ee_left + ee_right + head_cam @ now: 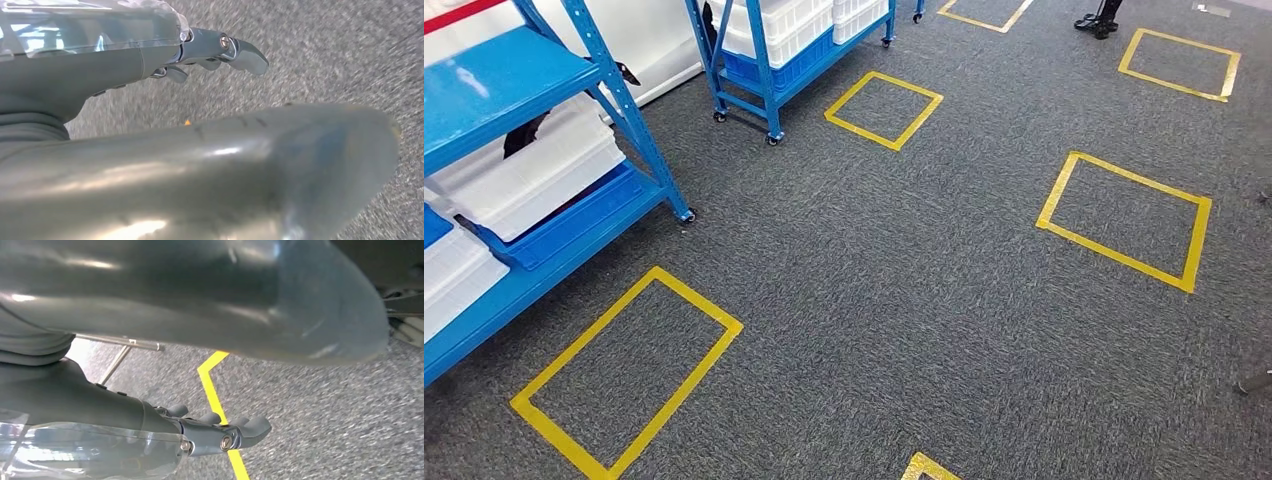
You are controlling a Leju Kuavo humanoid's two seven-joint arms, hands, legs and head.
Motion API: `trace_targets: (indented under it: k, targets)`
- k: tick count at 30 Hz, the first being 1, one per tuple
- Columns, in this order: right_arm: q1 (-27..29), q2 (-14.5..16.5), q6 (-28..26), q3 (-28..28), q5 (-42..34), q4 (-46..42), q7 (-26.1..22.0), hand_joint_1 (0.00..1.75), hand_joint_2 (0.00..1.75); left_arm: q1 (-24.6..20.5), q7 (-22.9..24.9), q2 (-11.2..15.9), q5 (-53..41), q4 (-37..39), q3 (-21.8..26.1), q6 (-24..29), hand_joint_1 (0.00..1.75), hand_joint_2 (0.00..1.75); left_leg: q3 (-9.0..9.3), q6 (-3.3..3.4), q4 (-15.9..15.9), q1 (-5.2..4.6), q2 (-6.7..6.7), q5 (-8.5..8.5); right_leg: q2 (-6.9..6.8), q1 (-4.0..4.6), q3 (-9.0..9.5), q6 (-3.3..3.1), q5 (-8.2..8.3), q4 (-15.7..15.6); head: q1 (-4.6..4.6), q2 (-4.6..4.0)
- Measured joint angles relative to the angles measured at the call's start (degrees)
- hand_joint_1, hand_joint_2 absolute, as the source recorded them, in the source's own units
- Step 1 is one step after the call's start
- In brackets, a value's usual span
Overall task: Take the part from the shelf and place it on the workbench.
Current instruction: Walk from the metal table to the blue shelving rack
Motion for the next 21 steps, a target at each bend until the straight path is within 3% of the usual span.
trace_targets:
  k: [2,4,7,9,12,13,14,15,18,19,21]
  targets:
    - [0.09,-0.01,-0.02,0.01,0.04,0.01,0.14,0.00,0.00,-0.02,0.08,-0.03,0.00,-0.02,1.17,-0.20,0.00,0.00,-0.09,-0.50,0.53,0.04,-0.98,-0.34,1.06,-0.19,3.24,-0.02,4.14,-7.37,0.00,0.00]
    - [0.13,-0.02,-0.08,0.01,0.19,0.02,0.19,0.00,0.00,-0.02,0.14,-0.05,0.00,-0.04,2.11,-0.26,0.00,0.00,-0.53,-1.21,1.28,-0.03,-1.63,-0.79,2.34,-0.26,5.18,-0.45,5.55,-11.95,-0.01,0.00]
    - [-0.03,0.03,-0.16,0.10,0.54,0.02,0.01,0.00,0.00,0.26,0.31,0.00,0.00,-0.04,3.14,-0.26,0.00,0.00,-0.93,-2.21,1.60,0.15,-2.08,-1.08,2.09,-0.06,5.48,-1.60,5.37,-12.80,-0.02,0.00]
    - [-0.02,0.07,-0.19,0.17,0.76,0.01,-0.13,0.00,0.00,0.49,0.44,0.05,0.00,-0.04,3.80,-0.25,0.00,0.00,-1.74,-2.75,3.71,0.26,-1.01,-2.51,1.34,-0.10,5.73,-2.35,5.49,-13.19,-0.03,0.00]
    - [0.18,0.08,-0.05,0.29,1.22,0.02,-0.17,0.00,0.00,0.61,0.60,0.02,0.00,-0.04,4.63,-0.22,0.00,0.00,-6.67,-3.30,13.99,0.47,0.82,-7.64,-0.07,0.18,5.83,-2.96,5.35,-13.30,-0.02,0.00]
    - [0.20,0.09,0.06,0.38,1.36,0.02,-0.18,0.00,0.00,0.70,0.61,0.00,0.00,-0.04,4.87,-0.19,0.00,0.00,-8.08,-3.38,16.83,0.54,0.98,-8.51,-0.50,0.31,5.86,-3.03,5.29,-13.30,-0.02,0.00]
    - [0.20,0.09,0.16,0.50,1.47,0.02,-0.18,0.00,0.00,0.84,0.62,-0.01,0.00,-0.04,5.14,-0.15,0.00,0.00,-8.53,-3.38,17.65,0.57,1.08,-8.23,-0.88,0.39,5.93,-3.06,5.22,-13.29,-0.02,0.00]
    - [0.18,0.09,0.24,0.63,1.54,0.02,-0.18,0.00,0.00,1.00,0.62,-0.02,0.00,-0.04,5.42,-0.10,0.00,0.00,-7.81,-3.28,16.11,0.57,1.23,-6.85,-1.21,0.45,6.06,-3.05,5.14,-13.29,-0.02,0.00]
    - [0.10,0.12,0.37,1.00,1.74,0.02,-0.16,0.00,0.00,1.21,0.60,-0.01,0.00,-0.04,5.99,0.12,0.00,0.00,-2.37,-2.39,4.80,0.19,3.10,-1.63,-2.11,0.60,6.53,-2.73,4.84,-13.27,-0.02,-0.01]
    - [0.09,0.13,0.41,1.10,1.86,0.02,-0.15,0.00,0.00,1.20,0.60,-0.01,0.00,-0.04,6.24,0.19,0.00,0.00,-1.38,-2.01,2.57,-0.08,3.63,-0.99,-2.36,0.64,6.60,-2.48,4.76,-13.27,-0.02,-0.01]
    - [-0.01,0.17,0.53,1.26,2.18,0.02,-0.13,0.00,0.00,1.25,0.61,-0.02,0.00,-0.04,6.84,0.33,0.00,0.00,-1.15,-1.40,1.52,-0.54,3.53,-0.87,-2.86,0.61,6.72,-1.87,4.69,-13.34,-0.02,0.00]
